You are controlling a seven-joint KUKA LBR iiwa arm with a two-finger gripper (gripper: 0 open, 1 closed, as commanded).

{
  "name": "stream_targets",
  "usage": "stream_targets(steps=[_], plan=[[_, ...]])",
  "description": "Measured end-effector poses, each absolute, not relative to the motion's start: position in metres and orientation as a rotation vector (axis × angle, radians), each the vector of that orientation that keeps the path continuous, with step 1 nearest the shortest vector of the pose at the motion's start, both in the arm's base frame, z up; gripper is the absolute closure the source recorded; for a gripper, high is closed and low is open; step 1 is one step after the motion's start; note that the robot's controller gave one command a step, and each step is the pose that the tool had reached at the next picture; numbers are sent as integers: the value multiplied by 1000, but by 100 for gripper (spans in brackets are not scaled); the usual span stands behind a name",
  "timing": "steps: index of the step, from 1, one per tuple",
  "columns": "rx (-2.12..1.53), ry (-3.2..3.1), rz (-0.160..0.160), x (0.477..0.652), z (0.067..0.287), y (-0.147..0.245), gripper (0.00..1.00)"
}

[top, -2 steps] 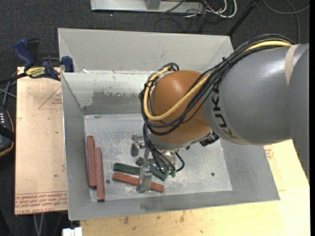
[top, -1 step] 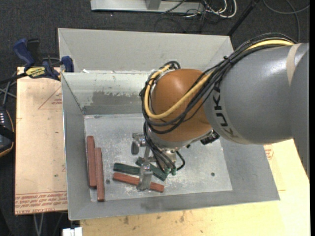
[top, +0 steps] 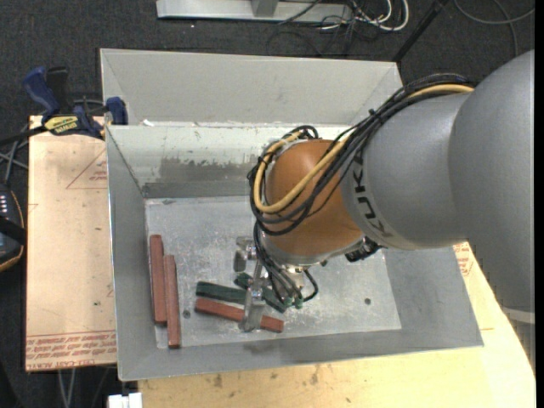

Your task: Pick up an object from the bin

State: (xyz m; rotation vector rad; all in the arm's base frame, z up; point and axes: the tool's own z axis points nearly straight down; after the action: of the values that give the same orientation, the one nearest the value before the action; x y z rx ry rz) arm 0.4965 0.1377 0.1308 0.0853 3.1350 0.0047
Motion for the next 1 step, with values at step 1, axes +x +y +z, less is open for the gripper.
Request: stream_targets(steps=[1], plan=[[257,3130,1,506,73,153,0]])
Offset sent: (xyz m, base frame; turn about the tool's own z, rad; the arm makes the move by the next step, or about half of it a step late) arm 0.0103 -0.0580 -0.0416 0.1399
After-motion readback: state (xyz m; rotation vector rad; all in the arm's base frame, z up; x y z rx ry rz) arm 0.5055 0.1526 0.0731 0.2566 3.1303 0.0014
